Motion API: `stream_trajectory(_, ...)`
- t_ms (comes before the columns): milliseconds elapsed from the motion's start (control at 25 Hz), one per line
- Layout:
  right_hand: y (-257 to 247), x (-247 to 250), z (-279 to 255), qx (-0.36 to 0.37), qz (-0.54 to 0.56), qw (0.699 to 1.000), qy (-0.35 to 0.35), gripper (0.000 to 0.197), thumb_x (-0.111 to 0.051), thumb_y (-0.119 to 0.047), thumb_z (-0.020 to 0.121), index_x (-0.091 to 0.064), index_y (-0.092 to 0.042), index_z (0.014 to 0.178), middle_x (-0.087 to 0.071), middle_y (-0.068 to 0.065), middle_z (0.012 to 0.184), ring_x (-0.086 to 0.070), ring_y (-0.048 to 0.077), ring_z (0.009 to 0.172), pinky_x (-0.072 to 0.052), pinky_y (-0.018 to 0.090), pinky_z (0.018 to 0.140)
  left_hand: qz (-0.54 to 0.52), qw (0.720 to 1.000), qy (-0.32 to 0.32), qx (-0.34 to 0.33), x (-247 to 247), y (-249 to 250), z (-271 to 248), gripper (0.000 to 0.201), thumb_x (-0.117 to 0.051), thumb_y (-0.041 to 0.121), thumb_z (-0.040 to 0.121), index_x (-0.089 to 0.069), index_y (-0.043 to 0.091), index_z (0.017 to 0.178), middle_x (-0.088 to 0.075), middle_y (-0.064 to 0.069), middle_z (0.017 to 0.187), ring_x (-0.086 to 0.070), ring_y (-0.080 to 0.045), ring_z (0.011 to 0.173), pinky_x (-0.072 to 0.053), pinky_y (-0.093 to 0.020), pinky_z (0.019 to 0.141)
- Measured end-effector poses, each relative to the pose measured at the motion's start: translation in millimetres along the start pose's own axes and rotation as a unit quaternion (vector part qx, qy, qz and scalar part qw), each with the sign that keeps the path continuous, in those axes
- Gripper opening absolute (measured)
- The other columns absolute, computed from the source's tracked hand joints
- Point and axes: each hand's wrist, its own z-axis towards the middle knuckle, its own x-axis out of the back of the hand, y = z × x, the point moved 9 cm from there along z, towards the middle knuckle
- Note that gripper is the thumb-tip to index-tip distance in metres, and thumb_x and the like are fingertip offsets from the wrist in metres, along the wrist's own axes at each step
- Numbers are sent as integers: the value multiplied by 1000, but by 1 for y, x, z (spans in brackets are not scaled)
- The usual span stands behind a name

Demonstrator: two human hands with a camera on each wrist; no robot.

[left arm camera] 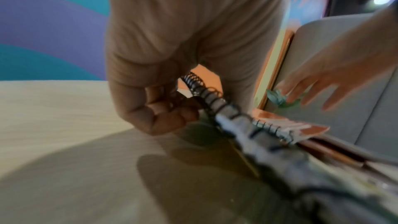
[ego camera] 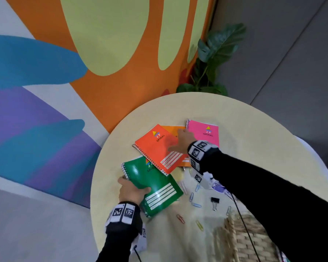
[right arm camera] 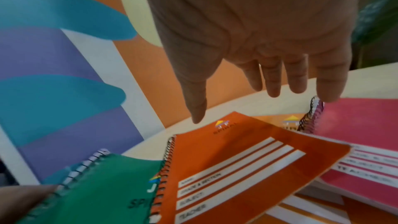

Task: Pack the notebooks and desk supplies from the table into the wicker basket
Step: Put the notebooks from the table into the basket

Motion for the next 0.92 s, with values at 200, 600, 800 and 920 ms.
stream_trajectory(200,-2,-18,42,-51,65,994,-66,94,-82,-37,66,-34,-4,140,-36,18,145,-40,36,132,-40,48,106,-149,983,-91,-51,-10,3,6,22,-63,8,88,-63,29,90,-73,-7,112,-69,-28,101,-55,-47,94)
stream_trajectory(600,-6,24,21,44,59,996,-52,34,-60,-18,89,-61,-1,119,-64,18,121,-61,28,113,-48,30,88,-218,965,-122,-80,-8,4,-8,30,-45,-9,95,-60,10,113,-67,-15,115,-65,-30,101,-48,-51,101)
stream_trajectory(800,69,139,-129,108,236,959,111,25,-58,-8,87,-58,-2,112,-67,13,107,-63,25,96,-50,39,91,-229,959,-124,-111,-1,-2,-16,36,-46,-5,96,-51,4,131,-60,-15,120,-59,-28,100,-56,-40,85)
stream_trajectory(920,149,145,-251,96,326,934,113,21,-48,1,93,-59,-8,109,-67,7,101,-59,13,90,-50,30,85,-301,948,-87,-60,4,-43,18,37,-55,13,96,-52,13,133,-63,-8,119,-64,-29,94,-60,-41,78)
